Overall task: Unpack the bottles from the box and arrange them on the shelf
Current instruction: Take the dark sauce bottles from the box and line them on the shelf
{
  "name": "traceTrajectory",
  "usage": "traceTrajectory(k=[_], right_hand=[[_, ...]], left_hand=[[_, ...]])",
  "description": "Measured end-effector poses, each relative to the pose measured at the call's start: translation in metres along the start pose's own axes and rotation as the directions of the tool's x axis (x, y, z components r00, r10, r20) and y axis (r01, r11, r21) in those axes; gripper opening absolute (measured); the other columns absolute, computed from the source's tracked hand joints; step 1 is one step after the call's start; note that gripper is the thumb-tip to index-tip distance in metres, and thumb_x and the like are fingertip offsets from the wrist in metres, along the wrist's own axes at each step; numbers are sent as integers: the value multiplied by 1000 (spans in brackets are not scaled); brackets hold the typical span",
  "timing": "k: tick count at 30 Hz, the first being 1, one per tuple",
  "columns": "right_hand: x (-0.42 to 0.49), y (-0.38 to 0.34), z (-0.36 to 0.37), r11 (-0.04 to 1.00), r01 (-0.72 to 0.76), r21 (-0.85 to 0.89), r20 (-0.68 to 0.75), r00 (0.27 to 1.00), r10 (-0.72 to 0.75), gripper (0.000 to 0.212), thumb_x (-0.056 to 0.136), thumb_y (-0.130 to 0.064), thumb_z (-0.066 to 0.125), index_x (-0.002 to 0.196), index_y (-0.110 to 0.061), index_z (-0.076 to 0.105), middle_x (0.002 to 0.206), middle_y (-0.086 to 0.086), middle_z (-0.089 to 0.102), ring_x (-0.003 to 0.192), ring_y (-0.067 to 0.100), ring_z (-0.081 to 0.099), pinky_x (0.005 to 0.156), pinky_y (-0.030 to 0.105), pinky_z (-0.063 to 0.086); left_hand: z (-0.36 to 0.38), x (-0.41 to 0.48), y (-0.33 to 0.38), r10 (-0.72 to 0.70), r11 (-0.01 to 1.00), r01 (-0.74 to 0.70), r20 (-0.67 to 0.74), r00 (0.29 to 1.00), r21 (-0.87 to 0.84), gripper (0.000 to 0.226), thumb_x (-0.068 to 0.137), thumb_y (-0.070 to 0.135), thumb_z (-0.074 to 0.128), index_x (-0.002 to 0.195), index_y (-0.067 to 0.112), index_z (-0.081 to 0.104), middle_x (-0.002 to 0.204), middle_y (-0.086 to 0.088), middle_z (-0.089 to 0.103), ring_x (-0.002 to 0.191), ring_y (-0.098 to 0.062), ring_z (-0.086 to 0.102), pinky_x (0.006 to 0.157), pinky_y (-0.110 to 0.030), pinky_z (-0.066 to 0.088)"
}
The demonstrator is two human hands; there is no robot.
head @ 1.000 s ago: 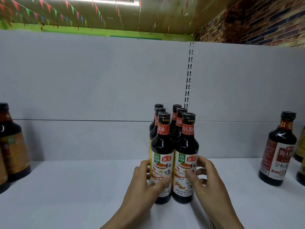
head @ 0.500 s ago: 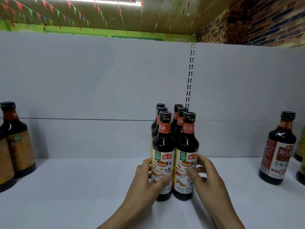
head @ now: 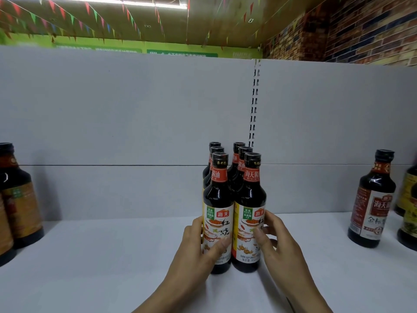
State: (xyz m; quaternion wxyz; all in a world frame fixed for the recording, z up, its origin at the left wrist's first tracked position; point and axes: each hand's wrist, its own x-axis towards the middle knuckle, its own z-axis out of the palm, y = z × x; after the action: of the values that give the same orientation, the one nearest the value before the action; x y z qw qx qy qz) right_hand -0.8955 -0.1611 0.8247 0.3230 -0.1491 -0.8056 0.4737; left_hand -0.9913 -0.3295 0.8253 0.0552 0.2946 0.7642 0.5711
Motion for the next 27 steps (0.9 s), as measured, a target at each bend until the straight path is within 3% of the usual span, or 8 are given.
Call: traceTrajectory(k=[7, 12, 15, 18, 22, 27], right_hand=[[-2, -3, 1, 1000, -1, 1, 3, 1000, 1, 43, 99, -36, 54, 141, -39, 43, 132, -17, 57, 112, -4, 56, 77, 9, 46], [-3, -4, 1, 1000, 7, 10, 8, 1000, -7, 55, 88, -51, 50, 141, -40, 43, 132, -18, 57, 110, -11, 54, 73, 9, 47], [-5, -4, 1, 1000, 2, 21, 7, 1000, -3, 45, 96, -40, 55, 139, -41, 43, 132, -17, 57, 109, -8, 56, 73, 9, 46], [-10, -7, 2, 1000, 24, 1, -55, 998, -24, 43, 99, -34, 59, 139, -39, 44, 132, -15, 56, 115, 4, 58, 84, 18, 48], [-22, -17, 1, 993, 112, -26, -183, 976, -115, 25, 98, -29, 62, 109, -47, 48, 114, -18, 59, 104, 5, 60, 83, 29, 51], [-33, -38, 14, 976, 214, -47, -143, 965, -218, 18, 98, -23, 63, 109, -37, 56, 108, -17, 63, 100, 0, 60, 78, 20, 52]], left_hand=[[-1, 0, -2, -7, 1000, 7, 1, 1000, 2, 69, 76, 67, 61, 138, 45, 41, 135, 17, 49, 123, -6, 56, 103, -33, 54], [-1, -2, -2, -9, 1000, 9, 3, 1000, 8, 67, 79, 66, 62, 139, 44, 42, 134, 17, 51, 122, -7, 57, 104, -37, 55], [-2, -3, 0, -18, 1000, 18, 11, 1000, 2, 64, 83, 61, 65, 139, 43, 42, 136, 16, 51, 124, -8, 56, 105, -37, 54], [-5, -4, 3, -31, 999, 30, 36, 999, 13, 66, 81, 62, 65, 139, 44, 38, 141, 14, 48, 126, -9, 54, 105, -34, 53], [-15, -7, 4, -25, 998, 24, 12, 1000, 60, 77, 82, 66, 65, 147, 45, 28, 146, 10, 45, 128, -11, 53, 105, -37, 53], [-34, -23, 14, 10, 996, -6, -54, 998, 90, 87, 76, 74, 54, 152, 44, 23, 144, 11, 43, 126, -6, 52, 97, -26, 50]])
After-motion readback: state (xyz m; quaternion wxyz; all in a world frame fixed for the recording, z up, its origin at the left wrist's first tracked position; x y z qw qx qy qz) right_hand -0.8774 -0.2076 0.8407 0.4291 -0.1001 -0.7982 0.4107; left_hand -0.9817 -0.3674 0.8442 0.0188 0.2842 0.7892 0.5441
